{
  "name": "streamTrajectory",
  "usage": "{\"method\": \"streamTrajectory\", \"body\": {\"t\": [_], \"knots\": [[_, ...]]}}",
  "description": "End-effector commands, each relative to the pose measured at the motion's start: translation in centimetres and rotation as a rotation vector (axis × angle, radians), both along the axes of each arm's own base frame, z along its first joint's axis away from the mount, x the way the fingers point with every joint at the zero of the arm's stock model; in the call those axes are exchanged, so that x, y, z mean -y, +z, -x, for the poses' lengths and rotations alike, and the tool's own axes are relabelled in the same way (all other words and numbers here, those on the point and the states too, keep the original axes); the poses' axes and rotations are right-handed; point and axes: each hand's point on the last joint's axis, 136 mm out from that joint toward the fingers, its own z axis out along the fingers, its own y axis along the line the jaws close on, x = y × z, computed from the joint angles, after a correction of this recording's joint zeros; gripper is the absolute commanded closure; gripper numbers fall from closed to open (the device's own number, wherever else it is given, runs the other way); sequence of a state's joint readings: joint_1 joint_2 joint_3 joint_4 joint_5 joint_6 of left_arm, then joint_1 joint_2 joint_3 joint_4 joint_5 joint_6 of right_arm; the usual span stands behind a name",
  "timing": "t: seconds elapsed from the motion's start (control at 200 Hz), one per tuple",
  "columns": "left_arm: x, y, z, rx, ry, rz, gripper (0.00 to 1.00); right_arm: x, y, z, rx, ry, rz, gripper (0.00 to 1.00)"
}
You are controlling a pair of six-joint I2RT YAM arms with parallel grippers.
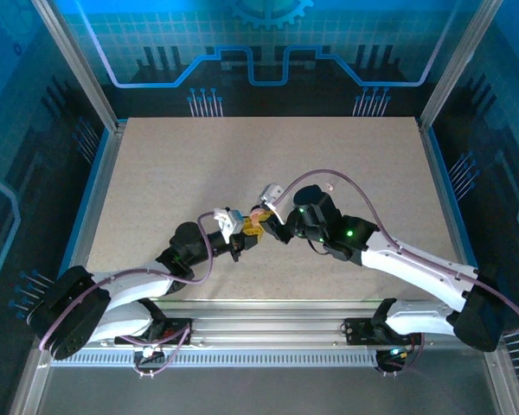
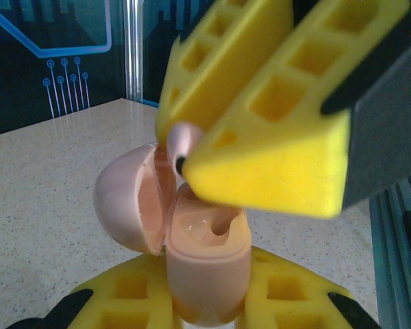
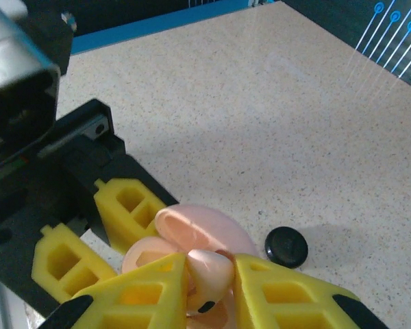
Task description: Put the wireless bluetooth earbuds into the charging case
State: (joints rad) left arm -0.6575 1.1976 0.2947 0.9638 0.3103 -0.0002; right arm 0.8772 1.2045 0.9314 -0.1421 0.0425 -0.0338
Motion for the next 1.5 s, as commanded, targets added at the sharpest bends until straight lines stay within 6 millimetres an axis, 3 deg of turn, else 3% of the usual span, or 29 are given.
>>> {"method": "streamTrajectory", "body": {"t": [0.0, 0.205, 0.5, 0.84, 1.026, 1.221, 1.496], "knots": [[0.3, 3.9, 0.2, 0.095, -0.022, 0.076, 0.93, -0.4, -0.4, 0.8, -0.013, 0.035, 0.024, 0.77], [0.3, 3.7, 0.2, 0.089, -0.017, 0.069, 0.94, -0.3, 0.3, 0.7, -0.002, 0.024, 0.002, 0.77], [0.1, 3.0, 0.1, 0.087, -0.005, 0.055, 0.94, 0.5, 5.4, 1.4, 0.065, 0.029, -0.136, 0.75], [0.1, 3.3, 0.1, 0.092, -0.005, 0.066, 0.94, 0.1, 4.7, 0.6, 0.042, 0.017, -0.122, 0.75], [-0.3, 2.5, 0.0, 0.109, 0.020, 0.016, 0.94, 1.6, 4.7, -0.3, -0.135, -0.094, -0.192, 0.71], [-0.8, 1.0, -0.4, 0.160, 0.056, -0.087, 0.94, 3.5, 3.8, 0.6, -0.435, -0.203, -0.253, 0.67], [-1.3, 0.3, -0.6, 0.190, 0.081, -0.164, 0.94, 3.1, 3.2, 2.4, -0.682, -0.265, -0.298, 0.66]]}}
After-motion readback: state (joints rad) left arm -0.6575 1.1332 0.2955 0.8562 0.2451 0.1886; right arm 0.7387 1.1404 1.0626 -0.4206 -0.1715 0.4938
